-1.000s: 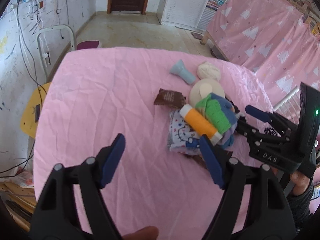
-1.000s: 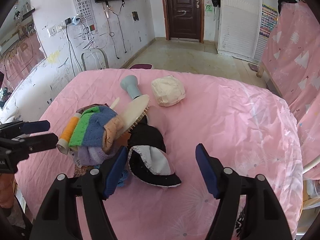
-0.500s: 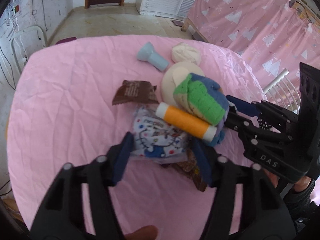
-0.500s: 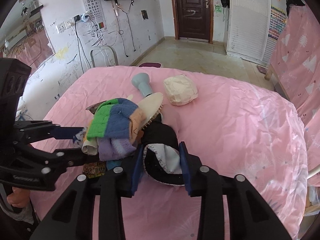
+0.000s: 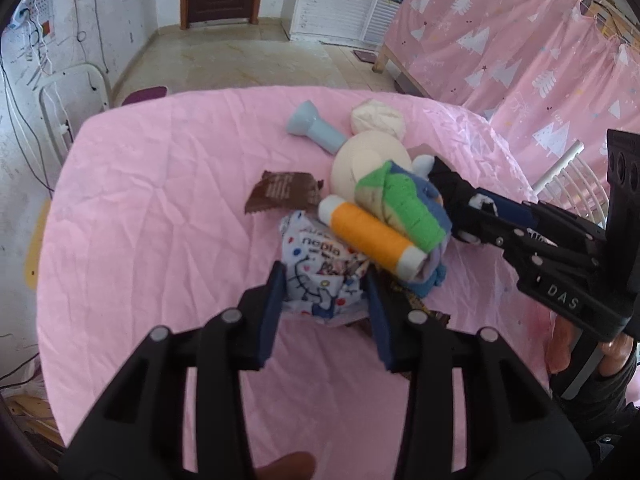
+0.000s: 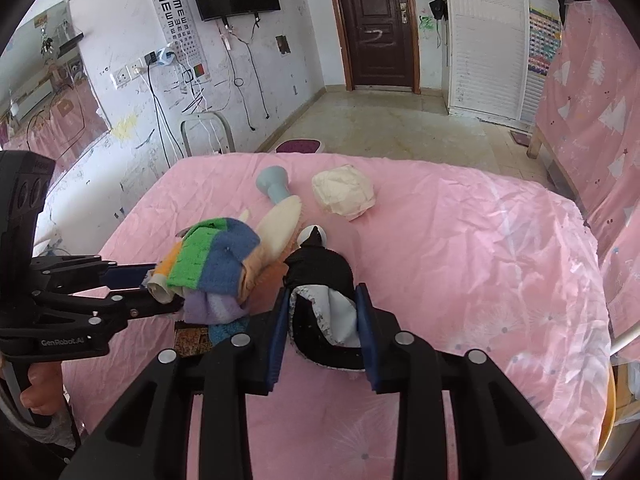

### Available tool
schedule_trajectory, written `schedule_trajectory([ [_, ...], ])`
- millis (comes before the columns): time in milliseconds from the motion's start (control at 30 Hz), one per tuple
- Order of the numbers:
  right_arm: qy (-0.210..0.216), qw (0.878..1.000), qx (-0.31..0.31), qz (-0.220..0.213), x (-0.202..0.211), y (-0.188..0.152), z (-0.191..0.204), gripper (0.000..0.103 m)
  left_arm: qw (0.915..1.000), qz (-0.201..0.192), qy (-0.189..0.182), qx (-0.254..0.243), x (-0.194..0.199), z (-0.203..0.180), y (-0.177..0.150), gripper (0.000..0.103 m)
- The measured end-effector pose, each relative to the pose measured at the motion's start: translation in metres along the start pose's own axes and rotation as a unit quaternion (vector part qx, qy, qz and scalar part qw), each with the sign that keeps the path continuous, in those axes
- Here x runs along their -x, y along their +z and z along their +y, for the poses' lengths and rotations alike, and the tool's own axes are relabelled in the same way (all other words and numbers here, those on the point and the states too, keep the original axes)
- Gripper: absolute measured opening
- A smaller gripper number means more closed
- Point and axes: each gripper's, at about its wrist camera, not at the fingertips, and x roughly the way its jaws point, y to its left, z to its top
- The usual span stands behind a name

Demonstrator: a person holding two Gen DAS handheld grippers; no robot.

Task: Collect trash
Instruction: 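Carry the tissue pack and cap toward the orange bucket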

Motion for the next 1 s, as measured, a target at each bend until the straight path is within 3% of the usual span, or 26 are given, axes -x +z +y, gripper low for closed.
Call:
schedule_trajectory([
  [433,0.002,0.999,-0.014,-0.039,0.035,-0.005,-0.019,0.022,0.9961,-0.051,0.067,-0.029,0.046,-0.022,-0.01,0.038],
  [1000,-0.017,0.994,-0.047,-0.096,0.092,-0.016,-0.063,0.022,0.9905,-0.096,0.059,-0.079,0.071,-0.087,0.006,0.038],
])
